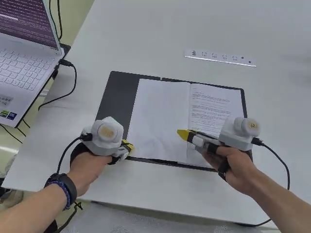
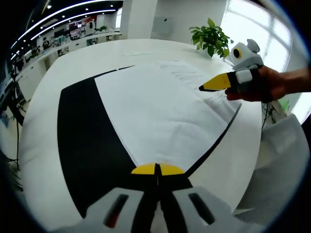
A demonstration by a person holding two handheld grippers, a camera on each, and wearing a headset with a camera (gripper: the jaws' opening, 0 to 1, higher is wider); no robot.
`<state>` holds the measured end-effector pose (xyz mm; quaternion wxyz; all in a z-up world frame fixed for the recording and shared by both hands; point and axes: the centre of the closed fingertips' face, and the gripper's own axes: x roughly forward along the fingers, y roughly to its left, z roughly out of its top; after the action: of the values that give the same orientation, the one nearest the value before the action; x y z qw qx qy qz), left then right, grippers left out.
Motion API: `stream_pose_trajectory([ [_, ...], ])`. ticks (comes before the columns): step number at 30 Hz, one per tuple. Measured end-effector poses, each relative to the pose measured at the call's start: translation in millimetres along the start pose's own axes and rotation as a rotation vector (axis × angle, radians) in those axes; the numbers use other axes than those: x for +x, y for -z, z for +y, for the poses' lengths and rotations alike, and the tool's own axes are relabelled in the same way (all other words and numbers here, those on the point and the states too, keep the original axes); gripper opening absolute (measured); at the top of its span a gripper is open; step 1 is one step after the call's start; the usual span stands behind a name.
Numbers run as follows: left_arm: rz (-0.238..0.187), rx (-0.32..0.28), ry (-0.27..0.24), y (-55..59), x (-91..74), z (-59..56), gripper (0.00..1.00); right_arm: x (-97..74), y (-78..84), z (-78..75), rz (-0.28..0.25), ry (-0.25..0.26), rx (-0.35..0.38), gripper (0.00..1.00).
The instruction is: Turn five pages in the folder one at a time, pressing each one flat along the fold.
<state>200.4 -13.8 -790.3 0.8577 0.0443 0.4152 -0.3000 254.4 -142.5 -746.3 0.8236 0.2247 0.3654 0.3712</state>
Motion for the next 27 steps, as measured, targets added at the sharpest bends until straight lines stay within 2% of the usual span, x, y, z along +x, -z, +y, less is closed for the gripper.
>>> stream_pose_trajectory([
  [6,-0.003,-0.015,-0.002,-0.4,0.8,2.0,0.00,8.5,-13.8,-17.9,-0.023,0.035,0.012,0.05],
  [7,-0.004,-0.001,-0.009,-0.2,0.8,1.1,0.00,11.5,-18.3,-23.7,-0.035,0.046,0.019,0.04],
  [8,-0.002,0.041,-0.019,-0.3,1.2,1.7,0.00,13.0,-20.6,-25.8,-0.041,0.048,0.023,0.03],
  [9,-0.001,0.052,-0.022,0.0,1.2,0.8,0.00,15.0,-23.8,-28.9,-0.048,0.053,0.025,0.02],
  [12,0.001,0.043,-0.026,-0.3,1.6,1.8,0.00,20.7,-30.8,-38.1,-0.063,0.071,0.033,0.00],
  [16,0.002,0.023,-0.019,-0.7,1.9,2.6,0.00,26.6,-39.2,-42.9,-0.080,0.083,0.047,0.00],
  [23,0.007,0.008,-0.023,-1.2,2.5,2.6,0.00,31.1,-47.1,-38.9,-0.128,0.103,0.095,0.00],
  [27,0.007,-0.005,-0.015,-1.1,2.6,2.9,0.00,35.4,-48.1,-44.8,-0.138,0.121,0.114,0.00],
])
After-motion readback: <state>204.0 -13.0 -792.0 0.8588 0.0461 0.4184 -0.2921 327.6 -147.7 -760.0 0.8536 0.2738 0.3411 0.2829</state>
